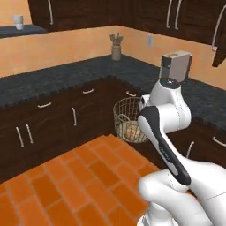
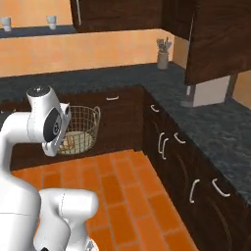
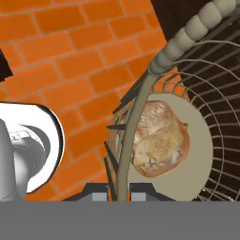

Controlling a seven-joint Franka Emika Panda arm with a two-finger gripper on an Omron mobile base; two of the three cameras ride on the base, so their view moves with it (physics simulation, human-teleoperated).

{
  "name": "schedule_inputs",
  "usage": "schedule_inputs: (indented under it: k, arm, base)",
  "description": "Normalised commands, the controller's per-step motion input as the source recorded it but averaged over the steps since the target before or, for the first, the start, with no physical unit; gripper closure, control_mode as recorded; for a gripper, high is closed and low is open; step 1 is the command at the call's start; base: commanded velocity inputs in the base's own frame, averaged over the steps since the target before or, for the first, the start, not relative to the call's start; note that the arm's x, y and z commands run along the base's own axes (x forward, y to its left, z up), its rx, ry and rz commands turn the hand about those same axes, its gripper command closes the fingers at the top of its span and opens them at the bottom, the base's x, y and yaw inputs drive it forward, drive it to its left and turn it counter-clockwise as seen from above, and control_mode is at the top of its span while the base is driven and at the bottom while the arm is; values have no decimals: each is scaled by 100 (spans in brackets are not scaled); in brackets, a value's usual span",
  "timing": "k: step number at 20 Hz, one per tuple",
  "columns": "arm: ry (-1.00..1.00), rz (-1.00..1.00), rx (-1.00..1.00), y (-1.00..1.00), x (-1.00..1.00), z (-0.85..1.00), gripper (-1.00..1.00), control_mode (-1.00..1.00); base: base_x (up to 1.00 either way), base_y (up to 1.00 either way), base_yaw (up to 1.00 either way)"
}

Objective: Open the cabinet, pick up the bread from the cabinet and place it in the basket. Then move the basket to the dining counter.

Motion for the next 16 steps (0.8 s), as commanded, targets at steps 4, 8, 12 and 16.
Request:
schedule_inputs:
  k: [4, 8, 12, 16]
  arm:
    - [0, 0, 0, 0, 0, 0, 100, 100]
    - [0, 0, 0, 0, 0, 0, 100, 100]
    - [0, 0, 0, 0, 0, 0, 100, 100]
    - [0, 0, 0, 0, 0, 0, 100, 100]
  base:
    - [-11, 0, 100]
    - [-10, 0, 100]
    - [-1, 0, 100]
    - [2, 0, 100]
